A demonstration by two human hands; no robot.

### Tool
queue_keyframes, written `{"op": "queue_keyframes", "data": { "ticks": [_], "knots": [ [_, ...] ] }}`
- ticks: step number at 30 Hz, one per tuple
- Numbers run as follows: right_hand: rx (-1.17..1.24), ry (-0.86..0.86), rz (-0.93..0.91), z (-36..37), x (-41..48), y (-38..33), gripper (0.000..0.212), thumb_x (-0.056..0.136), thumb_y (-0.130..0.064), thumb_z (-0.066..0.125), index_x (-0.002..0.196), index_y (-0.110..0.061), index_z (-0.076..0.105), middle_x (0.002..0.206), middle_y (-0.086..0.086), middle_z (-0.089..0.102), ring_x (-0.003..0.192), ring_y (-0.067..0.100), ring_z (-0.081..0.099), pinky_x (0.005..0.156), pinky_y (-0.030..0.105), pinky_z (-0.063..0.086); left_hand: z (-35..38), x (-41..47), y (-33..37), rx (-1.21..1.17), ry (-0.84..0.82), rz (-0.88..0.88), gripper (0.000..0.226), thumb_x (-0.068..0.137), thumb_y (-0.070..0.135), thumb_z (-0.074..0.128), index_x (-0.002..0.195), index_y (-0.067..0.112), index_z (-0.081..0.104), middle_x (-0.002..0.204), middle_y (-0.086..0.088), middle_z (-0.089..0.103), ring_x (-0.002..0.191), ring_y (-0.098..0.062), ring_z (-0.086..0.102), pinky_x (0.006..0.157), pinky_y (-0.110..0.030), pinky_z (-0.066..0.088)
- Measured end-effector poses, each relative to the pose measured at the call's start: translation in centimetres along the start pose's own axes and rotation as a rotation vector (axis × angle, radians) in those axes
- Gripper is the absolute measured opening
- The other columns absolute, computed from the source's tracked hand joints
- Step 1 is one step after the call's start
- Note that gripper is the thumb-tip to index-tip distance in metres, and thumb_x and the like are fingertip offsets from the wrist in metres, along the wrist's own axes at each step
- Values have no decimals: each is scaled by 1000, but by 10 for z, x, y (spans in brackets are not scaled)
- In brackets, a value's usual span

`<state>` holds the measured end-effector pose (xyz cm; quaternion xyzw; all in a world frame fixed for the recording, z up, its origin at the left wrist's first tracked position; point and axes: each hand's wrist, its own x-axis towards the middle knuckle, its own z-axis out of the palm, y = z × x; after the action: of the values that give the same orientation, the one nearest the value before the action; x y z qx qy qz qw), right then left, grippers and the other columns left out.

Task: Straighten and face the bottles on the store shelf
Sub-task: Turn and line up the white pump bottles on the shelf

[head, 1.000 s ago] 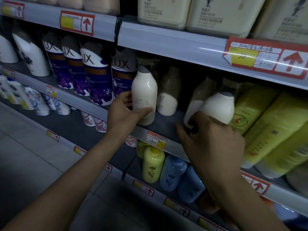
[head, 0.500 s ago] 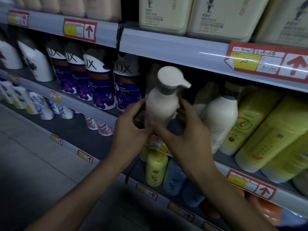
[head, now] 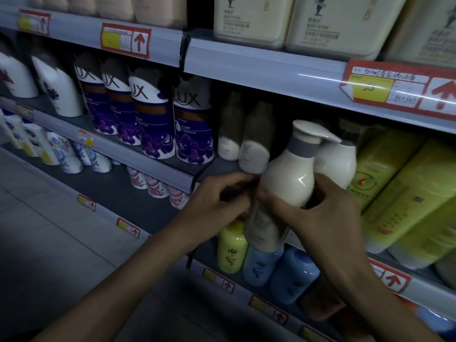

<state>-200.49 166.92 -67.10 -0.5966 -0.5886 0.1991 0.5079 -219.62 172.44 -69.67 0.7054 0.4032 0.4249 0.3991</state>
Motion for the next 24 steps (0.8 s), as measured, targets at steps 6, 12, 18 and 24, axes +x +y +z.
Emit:
{"op": "queue_keyframes", "data": {
  "ticks": [6, 12, 18, 24],
  "knots": [
    [-76, -29, 60, -10, -11, 8, 59, 54, -72, 80, 98, -32, 72, 82, -18, 76, 74, -3, 71, 62, 31, 57, 14, 45, -35, 180, 293, -146, 29, 85, 30, 73, 115, 30, 71, 87, 13, 73, 94, -7, 72, 91, -44, 59],
    [-151, -57, 89, -18, -16, 17, 68, 49, -77, 76, 102, -34, 72, 84, -17, 76, 75, -4, 70, 64, 32, 56, 34, 91, -45, 388, 392, -251, 52, 88, 40, 78, 133, 19, 63, 111, -1, 76, 111, -24, 68, 85, -33, 51],
    [-172, -77, 148, -23, -15, 21, 71, 39, -75, 76, 100, -39, 71, 80, -24, 74, 77, -9, 67, 63, 23, 50, 52, 111, -57, 424, 490, -299, 58, 82, 50, 80, 128, 18, 63, 124, -5, 67, 110, -29, 68, 88, -49, 59],
    [-194, -102, 145, -22, -16, 23, 72, 36, -76, 76, 97, -39, 72, 77, -21, 74, 76, -6, 67, 58, 21, 50, 63, 112, -57, 440, 559, -296, 55, 81, 53, 81, 120, 19, 61, 124, -3, 63, 109, -29, 66, 87, -48, 56]
  ]
}}
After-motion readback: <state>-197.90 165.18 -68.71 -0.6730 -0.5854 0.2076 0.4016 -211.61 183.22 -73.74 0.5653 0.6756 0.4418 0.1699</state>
